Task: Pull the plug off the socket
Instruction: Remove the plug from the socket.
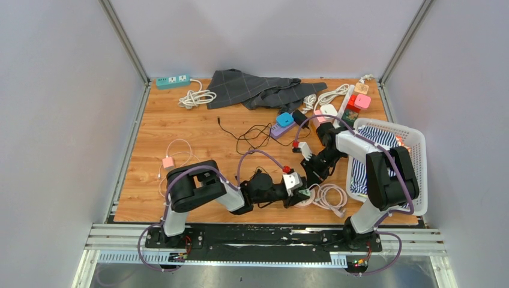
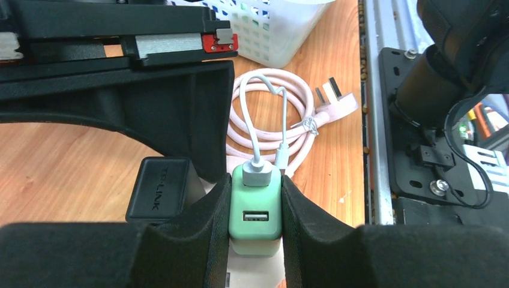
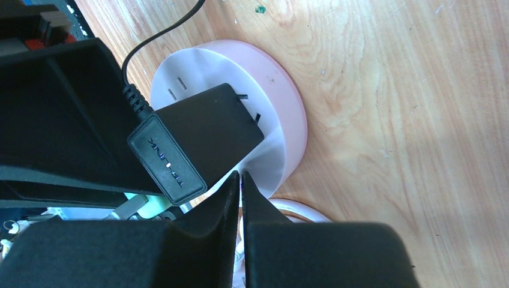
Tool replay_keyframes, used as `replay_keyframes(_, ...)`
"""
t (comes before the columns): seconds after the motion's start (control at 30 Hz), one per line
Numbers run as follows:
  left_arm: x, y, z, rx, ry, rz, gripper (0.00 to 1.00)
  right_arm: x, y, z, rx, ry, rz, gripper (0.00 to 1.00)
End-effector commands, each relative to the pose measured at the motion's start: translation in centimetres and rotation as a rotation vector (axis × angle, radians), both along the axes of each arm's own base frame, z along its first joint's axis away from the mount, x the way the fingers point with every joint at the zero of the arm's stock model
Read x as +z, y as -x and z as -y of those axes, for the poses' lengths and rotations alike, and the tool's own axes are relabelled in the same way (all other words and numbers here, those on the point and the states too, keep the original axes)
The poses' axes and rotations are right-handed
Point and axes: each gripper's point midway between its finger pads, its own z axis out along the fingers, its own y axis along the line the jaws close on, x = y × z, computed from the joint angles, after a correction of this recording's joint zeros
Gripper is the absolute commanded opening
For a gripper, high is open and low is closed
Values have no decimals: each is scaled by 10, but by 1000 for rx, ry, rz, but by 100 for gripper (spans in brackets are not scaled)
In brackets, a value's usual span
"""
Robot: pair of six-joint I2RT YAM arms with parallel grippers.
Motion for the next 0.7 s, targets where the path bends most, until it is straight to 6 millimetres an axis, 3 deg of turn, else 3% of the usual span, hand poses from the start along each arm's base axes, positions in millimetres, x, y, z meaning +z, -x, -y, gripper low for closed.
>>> replay_keyframes(0.0,-20,-20,-18,47,-14,-47,0,-49,4,45,105,251,33,8)
replay_keyframes(0.2,-39,-4,-5,49,-213,181,0,-50,5,46,105,253,27,8)
replay_keyframes(0.3,-35,-4,-7,56,-187,155,0,-50,5,46,106,253,28,8)
replay_keyframes(0.47,-12,-17,-19,27,21,-79,0,-50,5,46,107,251,29,8)
replay_keyframes(0.53,-11,-21,-23,45,37,-55,0,-50,5,46,107,251,29,8)
replay_keyframes(0.67,-23,-15,-18,64,-90,113,0,-50,5,46,107,253,28,8)
